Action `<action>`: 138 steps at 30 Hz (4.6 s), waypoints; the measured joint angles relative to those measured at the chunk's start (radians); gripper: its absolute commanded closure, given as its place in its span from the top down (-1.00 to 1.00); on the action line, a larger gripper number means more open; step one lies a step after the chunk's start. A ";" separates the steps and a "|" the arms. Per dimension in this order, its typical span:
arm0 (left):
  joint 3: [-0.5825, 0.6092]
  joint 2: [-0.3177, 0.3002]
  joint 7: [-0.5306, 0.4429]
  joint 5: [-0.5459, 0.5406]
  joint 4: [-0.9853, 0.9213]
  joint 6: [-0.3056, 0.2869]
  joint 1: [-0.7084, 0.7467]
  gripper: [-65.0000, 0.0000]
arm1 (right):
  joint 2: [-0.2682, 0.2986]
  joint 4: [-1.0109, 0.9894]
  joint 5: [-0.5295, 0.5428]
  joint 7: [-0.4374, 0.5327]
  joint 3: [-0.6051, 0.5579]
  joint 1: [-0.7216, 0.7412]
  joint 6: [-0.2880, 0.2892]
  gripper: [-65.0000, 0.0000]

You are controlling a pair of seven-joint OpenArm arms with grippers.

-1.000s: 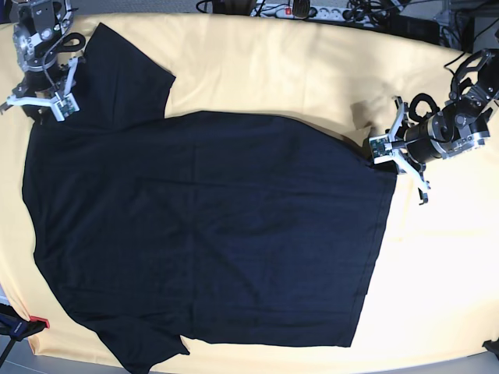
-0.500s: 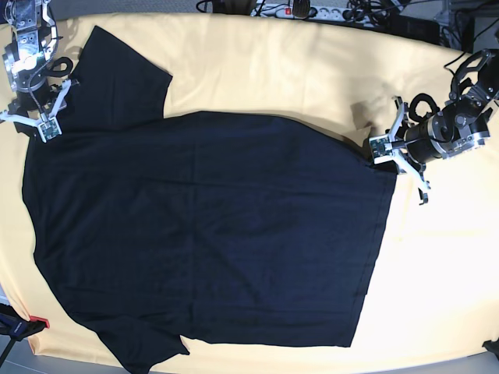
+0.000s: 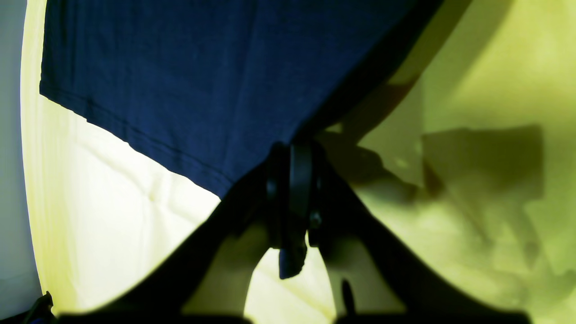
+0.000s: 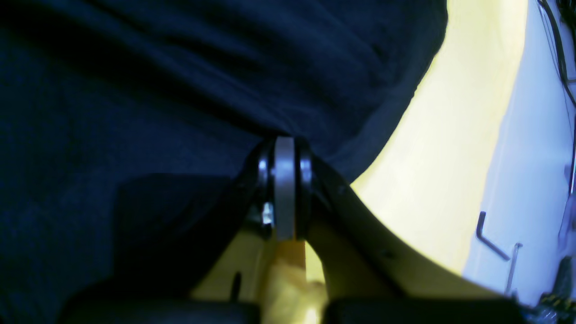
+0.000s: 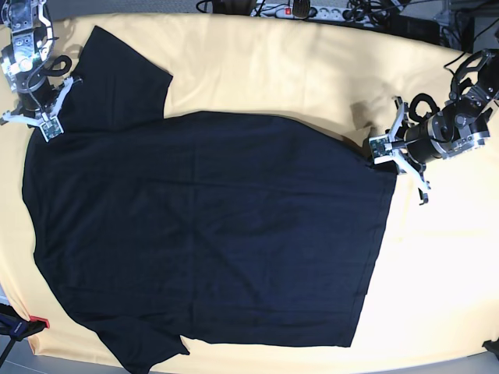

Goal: Fold the T-shirt properly
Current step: 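Close both grippers on the shirt's side edge at shoulder and hem, then lift the side edge with both grippers and fold it toward the shirt's middle, then release the right gripper and move it along the folded edge toward the sleeve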

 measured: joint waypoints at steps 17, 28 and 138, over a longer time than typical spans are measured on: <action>0.000 -0.170 0.023 -0.241 0.102 -0.262 0.000 -1.00 | 0.103 0.272 0.018 -0.164 0.053 -0.198 -0.016 -1.00; 0.000 -0.284 0.026 -0.288 0.240 -0.263 0.000 -1.00 | 0.106 0.366 0.246 -0.229 0.354 -0.434 0.093 -1.00; 0.004 0.064 0.111 -0.206 0.007 0.058 -0.117 0.49 | 0.036 0.307 0.433 -0.209 0.052 -0.272 0.368 0.28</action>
